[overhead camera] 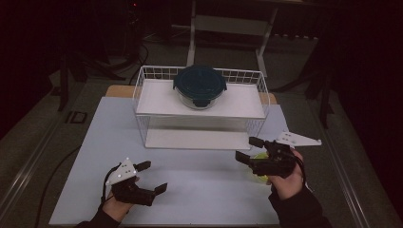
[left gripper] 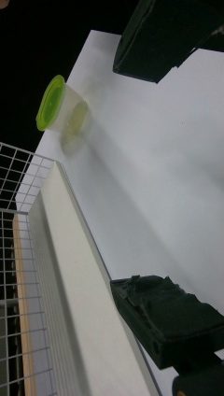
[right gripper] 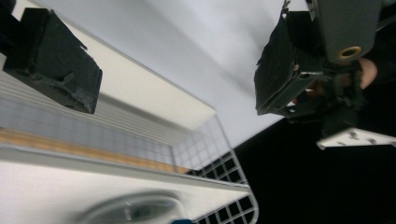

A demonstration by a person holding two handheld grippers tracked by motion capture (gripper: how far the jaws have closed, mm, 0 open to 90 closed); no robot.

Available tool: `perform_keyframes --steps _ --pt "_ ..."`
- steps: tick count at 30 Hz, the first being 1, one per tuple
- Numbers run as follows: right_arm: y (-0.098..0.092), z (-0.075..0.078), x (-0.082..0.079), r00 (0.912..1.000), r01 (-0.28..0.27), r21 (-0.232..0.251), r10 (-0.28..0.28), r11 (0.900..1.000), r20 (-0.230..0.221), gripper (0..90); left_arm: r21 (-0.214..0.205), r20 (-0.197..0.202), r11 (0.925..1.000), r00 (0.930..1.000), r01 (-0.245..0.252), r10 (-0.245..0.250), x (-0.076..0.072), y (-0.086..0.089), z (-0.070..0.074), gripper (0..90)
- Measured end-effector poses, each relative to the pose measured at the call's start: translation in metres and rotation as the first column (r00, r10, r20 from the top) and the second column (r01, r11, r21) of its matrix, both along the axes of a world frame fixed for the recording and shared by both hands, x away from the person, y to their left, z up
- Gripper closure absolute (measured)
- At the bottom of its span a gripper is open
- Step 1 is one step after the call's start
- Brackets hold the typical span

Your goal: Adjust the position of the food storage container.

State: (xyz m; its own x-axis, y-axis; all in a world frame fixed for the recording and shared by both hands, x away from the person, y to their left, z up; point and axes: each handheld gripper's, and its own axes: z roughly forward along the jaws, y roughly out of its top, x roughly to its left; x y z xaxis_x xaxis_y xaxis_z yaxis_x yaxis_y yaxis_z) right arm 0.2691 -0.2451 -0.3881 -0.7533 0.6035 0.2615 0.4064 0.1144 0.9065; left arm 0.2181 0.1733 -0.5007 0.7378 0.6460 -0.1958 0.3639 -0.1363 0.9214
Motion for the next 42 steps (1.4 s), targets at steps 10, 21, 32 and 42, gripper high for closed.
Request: perform_keyframes --steps 10,21,32,42 --pt "-0.044 -0.020 -0.016 0.9963 0.086 -0.013 -0.086 0.9962 0.007 24.2 -0.011 0.005 0.9998 0.9999 0.014 -0.014 -0.001 -0.001 -0.001 0.3" --pt "-0.091 -0.050 -0.020 0.9625 0.269 -0.128 -0.271 0.9546 -0.004 52.0 -0.021 -0.006 0.9997 0.9999 0.015 -0.015 0.000 0.000 -0.002 0.3" --pt "-0.124 -0.077 -0.014 0.9211 0.369 -0.229 -0.387 0.9007 -0.039 74.8 -0.017 -0.001 0.9995 0.9997 0.025 -0.025 -0.001 0.000 -0.001 0.2" --pt "-0.140 -0.112 -0.005 0.8835 0.406 -0.308 -0.456 0.8604 -0.109 88.9 -0.018 -0.003 0.9995 0.9996 0.027 -0.027 0.000 0.000 -0.001 0.2"
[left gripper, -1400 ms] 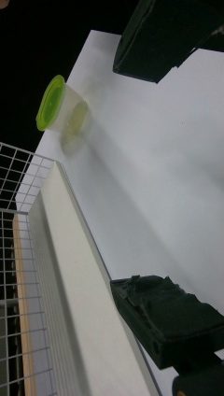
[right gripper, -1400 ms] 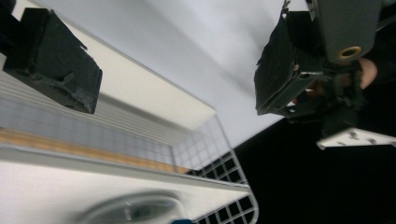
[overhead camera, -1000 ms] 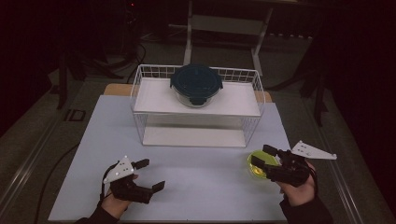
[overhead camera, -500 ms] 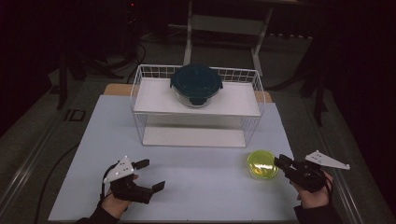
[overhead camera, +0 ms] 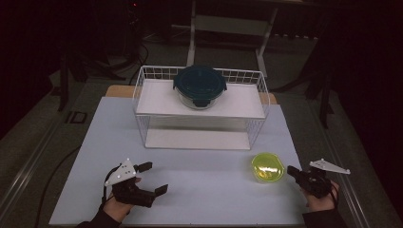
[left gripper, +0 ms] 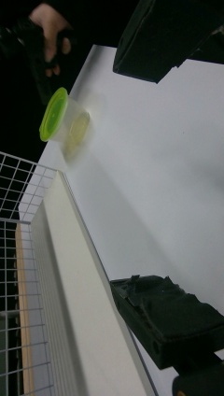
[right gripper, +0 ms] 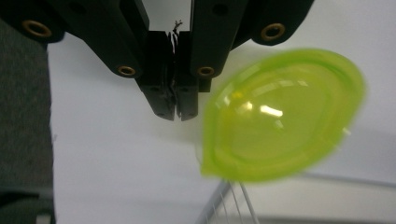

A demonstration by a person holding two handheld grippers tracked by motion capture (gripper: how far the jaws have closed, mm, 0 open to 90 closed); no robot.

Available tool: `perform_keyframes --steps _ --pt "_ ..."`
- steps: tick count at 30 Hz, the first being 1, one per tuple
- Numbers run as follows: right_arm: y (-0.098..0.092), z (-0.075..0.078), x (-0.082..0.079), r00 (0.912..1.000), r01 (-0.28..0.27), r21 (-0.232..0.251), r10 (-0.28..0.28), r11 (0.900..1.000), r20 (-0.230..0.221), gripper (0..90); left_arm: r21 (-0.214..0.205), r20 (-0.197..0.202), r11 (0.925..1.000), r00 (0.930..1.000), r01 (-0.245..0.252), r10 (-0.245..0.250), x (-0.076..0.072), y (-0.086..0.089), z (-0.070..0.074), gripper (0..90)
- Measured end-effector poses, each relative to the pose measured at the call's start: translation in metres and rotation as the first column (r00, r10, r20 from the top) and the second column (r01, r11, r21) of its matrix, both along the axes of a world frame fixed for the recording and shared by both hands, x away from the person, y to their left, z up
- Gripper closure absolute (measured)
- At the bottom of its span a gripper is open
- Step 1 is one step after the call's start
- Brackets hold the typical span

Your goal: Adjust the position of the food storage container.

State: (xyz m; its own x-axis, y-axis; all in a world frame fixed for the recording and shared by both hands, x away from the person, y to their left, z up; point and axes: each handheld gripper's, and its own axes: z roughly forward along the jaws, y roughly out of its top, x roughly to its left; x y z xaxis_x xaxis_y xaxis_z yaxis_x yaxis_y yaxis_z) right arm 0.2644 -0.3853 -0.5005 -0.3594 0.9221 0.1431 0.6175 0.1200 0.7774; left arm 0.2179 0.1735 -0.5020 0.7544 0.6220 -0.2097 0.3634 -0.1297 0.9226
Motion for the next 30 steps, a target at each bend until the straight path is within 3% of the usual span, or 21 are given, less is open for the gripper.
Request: perform_keyframes --steps 7,30 --pt "0.007 -0.024 0.007 0.9959 -0.029 -0.024 0.026 0.9993 -0.087 90.0 0.003 0.005 1.0000 1.0000 0.000 0.000 -0.001 -0.001 0.001 0.2" --pt "0.049 -0.027 0.013 0.9784 -0.159 -0.040 0.152 0.9866 -0.140 90.0 0.003 0.004 1.0000 1.0000 0.005 -0.005 -0.001 0.000 0.000 0.3"
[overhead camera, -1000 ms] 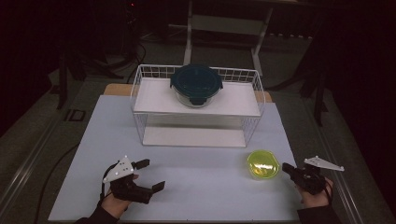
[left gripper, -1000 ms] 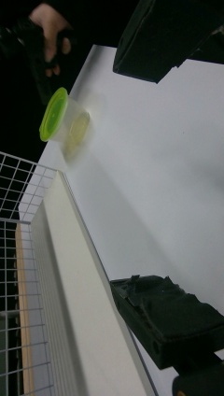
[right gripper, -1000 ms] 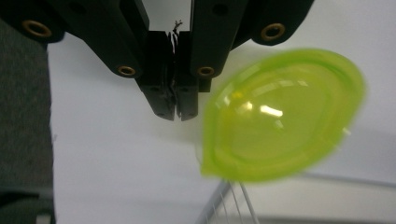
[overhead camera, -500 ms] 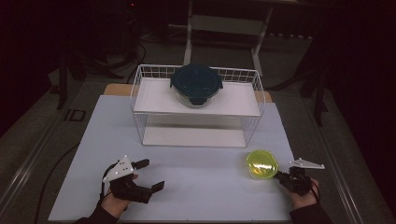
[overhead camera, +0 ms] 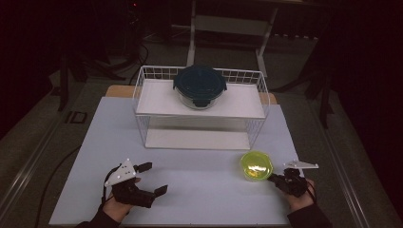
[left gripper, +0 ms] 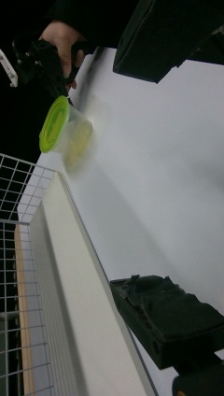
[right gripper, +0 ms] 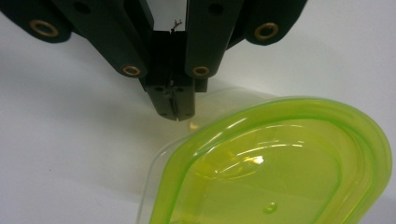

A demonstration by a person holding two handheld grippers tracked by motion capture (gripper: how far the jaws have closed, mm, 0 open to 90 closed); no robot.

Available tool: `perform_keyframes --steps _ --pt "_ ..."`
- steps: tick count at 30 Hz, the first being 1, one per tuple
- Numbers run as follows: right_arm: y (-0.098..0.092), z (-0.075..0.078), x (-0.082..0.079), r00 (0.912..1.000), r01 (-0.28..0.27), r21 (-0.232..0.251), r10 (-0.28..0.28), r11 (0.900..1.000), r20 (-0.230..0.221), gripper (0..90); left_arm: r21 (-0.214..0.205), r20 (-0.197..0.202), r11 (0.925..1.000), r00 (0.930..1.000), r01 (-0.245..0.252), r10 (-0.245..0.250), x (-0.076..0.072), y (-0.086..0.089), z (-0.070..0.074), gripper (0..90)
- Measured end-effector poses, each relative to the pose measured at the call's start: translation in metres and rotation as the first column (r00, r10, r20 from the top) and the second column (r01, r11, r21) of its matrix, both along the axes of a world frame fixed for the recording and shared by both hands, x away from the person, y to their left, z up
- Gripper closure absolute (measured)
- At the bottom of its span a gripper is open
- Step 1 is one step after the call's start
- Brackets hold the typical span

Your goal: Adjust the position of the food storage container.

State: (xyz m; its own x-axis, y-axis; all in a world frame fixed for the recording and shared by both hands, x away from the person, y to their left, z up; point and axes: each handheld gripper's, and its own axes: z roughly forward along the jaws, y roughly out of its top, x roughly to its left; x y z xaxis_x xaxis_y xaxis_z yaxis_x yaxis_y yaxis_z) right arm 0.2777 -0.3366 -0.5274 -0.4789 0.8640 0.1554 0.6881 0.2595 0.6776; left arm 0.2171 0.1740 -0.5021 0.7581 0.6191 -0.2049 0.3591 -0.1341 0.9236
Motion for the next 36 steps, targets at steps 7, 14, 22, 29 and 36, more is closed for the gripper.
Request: perform_keyframes --steps 7,14,22,29,36 --pt "-0.003 0.003 0.006 0.9996 0.021 -0.014 -0.021 0.9997 0.018 90.0 0.003 0.000 1.0000 1.0000 0.003 -0.003 0.000 0.000 0.000 0.3" --pt "0.011 0.002 0.010 0.9999 -0.016 -0.009 0.016 0.9998 0.004 90.0 0.003 -0.001 1.0000 1.0000 0.004 -0.004 0.000 0.000 0.000 0.3" --pt "0.030 0.005 0.012 0.9976 -0.069 -0.002 0.069 0.9976 0.003 90.0 0.005 0.002 1.0000 1.0000 0.008 -0.008 -0.001 -0.001 0.001 0.2" --pt "0.047 0.006 0.015 0.9944 -0.106 0.015 0.106 0.9943 -0.008 90.0 0.008 0.000 0.9999 0.9999 0.010 -0.010 -0.001 -0.001 0.000 0.3" --pt "0.064 0.007 0.015 0.9881 -0.153 0.013 0.154 0.9881 -0.010 90.0 0.009 0.004 0.9999 0.9999 0.013 -0.013 -0.002 -0.001 0.001 0.3"
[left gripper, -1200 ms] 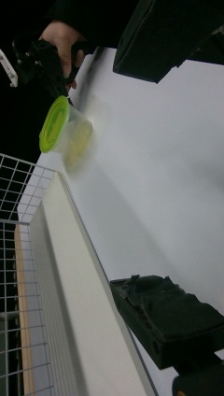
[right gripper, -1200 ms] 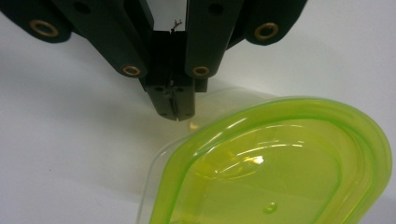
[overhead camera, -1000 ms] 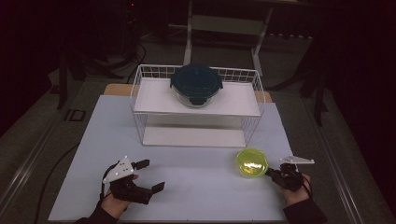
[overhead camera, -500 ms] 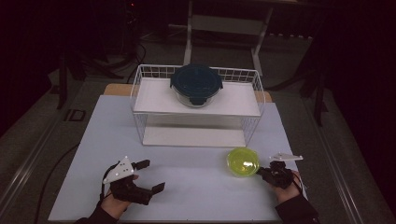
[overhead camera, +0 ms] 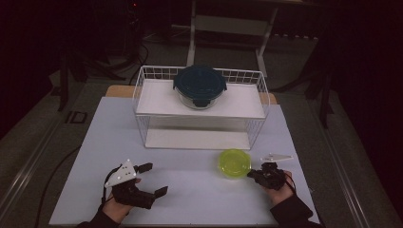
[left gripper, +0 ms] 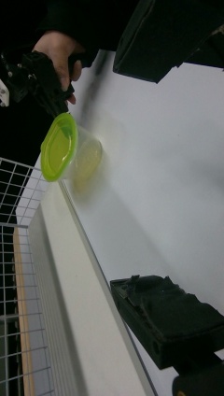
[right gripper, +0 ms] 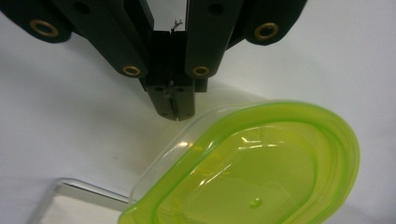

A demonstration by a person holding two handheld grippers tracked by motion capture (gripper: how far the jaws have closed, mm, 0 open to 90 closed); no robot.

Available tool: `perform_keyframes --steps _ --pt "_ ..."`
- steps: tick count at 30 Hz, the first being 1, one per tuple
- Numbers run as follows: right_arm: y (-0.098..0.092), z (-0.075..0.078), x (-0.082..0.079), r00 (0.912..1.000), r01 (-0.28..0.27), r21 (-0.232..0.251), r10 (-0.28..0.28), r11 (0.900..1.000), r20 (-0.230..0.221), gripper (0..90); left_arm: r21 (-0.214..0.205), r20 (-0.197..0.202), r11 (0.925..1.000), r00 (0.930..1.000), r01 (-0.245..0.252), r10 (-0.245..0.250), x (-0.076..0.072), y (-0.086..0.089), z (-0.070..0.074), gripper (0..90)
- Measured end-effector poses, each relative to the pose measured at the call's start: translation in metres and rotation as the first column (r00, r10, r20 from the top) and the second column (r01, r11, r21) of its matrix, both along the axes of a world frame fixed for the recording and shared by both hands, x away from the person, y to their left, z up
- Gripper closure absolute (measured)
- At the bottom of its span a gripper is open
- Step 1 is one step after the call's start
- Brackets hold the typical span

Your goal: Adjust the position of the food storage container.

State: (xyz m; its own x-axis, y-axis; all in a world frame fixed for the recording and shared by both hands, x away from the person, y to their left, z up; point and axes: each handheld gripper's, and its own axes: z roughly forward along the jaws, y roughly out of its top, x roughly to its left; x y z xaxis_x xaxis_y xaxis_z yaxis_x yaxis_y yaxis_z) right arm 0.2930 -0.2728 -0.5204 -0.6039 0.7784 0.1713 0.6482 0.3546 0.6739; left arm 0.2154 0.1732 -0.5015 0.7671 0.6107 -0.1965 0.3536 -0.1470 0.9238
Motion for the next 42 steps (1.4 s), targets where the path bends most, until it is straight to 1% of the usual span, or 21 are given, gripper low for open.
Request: perform_keyframes --steps 2,4,7,9,11,20,28,32,36,42 --pt "0.002 0.001 0.000 1.0000 -0.002 -0.013 0.002 0.9999 0.008 90.0 0.002 -0.001 1.0000 1.0000 0.000 0.000 0.000 0.000 0.000 0.3" --pt "0.000 0.002 0.002 0.9998 0.012 -0.020 -0.012 0.9997 0.016 90.0 0.001 0.000 1.0000 1.0000 0.000 0.000 0.000 0.000 0.000 0.2" --pt "-0.003 0.002 0.004 0.9997 0.022 -0.006 -0.022 0.9997 0.014 90.0 0.000 -0.002 1.0000 1.0000 -0.001 0.001 0.000 0.000 0.000 0.2" --pt "0.000 0.002 0.004 0.9998 0.013 -0.017 -0.012 0.9998 0.015 90.0 0.000 -0.004 1.0000 1.0000 0.001 -0.001 0.000 0.000 -0.001 0.3" --pt "0.003 0.000 0.004 1.0000 0.004 -0.013 -0.004 0.9999 0.008 90.0 0.005 -0.002 1.0000 1.0000 0.002 -0.002 0.000 -0.001 -0.001 0.3" --pt "0.025 -0.003 0.012 0.9992 -0.039 -0.006 0.039 0.9992 0.006 90.0 0.001 0.001 1.0000 1.0000 0.004 -0.004 0.000 0.000 0.000 0.2" --pt "0.045 -0.005 0.017 0.9971 -0.076 -0.016 0.076 0.9970 0.007 90.0 -0.001 0.001 1.0000 1.0000 0.007 -0.007 0.000 0.000 0.000 0.3" --pt "0.053 -0.006 0.020 0.9961 -0.089 -0.007 0.089 0.9960 0.004 90.0 -0.001 -0.001 1.0000 1.0000 0.008 -0.008 0.000 0.000 0.000 0.3" --pt "0.062 -0.007 0.022 0.9942 -0.107 -0.009 0.107 0.9942 0.004 90.0 0.003 0.001 0.9999 0.9999 0.010 -0.010 -0.001 -0.001 0.000 0.3" --pt "0.075 -0.008 0.025 0.9908 -0.135 -0.012 0.135 0.9908 0.007 90.0 -0.002 0.002 0.9999 0.9999 0.015 -0.015 -0.001 -0.001 0.000 0.2"
